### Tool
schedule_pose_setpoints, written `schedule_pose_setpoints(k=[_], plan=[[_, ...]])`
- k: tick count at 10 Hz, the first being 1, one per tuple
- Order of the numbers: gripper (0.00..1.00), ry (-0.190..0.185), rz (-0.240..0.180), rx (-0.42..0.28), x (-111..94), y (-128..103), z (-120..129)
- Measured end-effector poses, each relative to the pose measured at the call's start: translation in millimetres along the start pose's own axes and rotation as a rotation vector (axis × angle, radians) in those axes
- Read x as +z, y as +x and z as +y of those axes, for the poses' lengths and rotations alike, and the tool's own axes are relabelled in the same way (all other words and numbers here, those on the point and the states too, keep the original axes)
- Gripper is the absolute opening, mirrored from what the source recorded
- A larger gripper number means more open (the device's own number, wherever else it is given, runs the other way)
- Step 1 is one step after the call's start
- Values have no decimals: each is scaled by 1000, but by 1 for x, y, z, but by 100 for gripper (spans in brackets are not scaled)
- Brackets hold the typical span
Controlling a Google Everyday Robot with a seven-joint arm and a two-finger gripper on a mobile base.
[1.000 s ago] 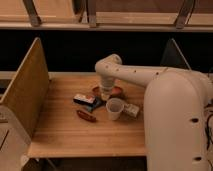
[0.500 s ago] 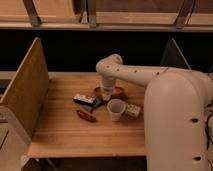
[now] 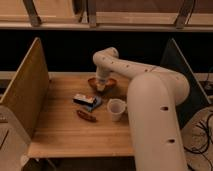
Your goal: Drag the ceramic bowl in a circle
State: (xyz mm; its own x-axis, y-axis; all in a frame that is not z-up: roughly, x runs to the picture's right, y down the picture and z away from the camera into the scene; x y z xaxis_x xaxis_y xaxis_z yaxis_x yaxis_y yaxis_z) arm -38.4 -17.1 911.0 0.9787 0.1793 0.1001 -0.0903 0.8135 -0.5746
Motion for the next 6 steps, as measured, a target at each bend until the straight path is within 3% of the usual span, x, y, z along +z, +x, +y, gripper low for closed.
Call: schedule_pose_setpoints(k=[3, 4, 6], plan=[[0, -42, -101, -71, 2, -44, 5], [0, -78, -145, -115, 3, -64, 23], [0, -144, -199, -179, 1, -81, 66]])
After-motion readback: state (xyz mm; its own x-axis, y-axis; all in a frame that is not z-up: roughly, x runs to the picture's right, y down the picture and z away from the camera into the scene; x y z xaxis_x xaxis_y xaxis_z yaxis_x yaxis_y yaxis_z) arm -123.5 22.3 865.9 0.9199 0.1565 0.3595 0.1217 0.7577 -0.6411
